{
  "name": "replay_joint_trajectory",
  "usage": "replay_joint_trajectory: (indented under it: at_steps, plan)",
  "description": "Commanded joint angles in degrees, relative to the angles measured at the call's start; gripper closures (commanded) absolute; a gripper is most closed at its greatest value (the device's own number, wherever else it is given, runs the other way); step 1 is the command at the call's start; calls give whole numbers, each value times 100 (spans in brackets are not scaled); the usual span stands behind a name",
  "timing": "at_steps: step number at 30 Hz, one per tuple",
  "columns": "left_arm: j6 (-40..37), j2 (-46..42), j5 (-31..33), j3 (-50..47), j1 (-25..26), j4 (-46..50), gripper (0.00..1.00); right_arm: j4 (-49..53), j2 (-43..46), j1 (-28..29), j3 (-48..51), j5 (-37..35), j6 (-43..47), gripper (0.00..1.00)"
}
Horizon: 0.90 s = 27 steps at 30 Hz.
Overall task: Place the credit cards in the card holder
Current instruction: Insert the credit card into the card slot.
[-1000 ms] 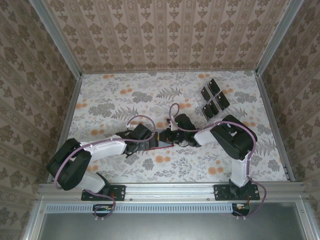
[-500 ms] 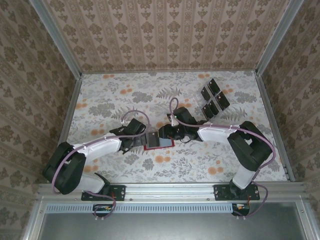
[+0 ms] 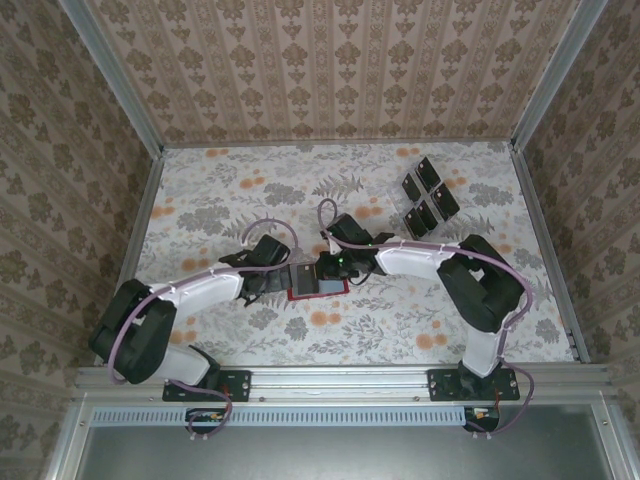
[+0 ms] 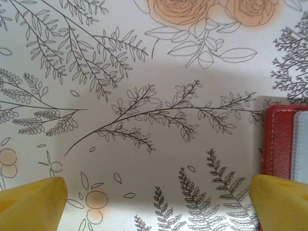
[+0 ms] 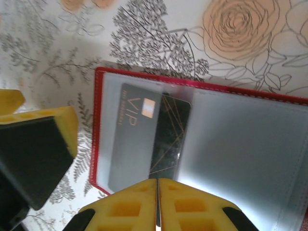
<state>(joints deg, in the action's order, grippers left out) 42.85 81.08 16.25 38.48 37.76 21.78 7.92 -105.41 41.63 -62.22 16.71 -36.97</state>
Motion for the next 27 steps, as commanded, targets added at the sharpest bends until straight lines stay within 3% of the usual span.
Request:
replay_joint_trajectory:
  at_steps: [1,27]
  plan:
    - [-85,91,-49,151,-49,225,0,286,-189,47,-220,-203,144,90]
    - [-79,496,-254,19,8,-170,0,225,-897,318,-848,69,-2,92]
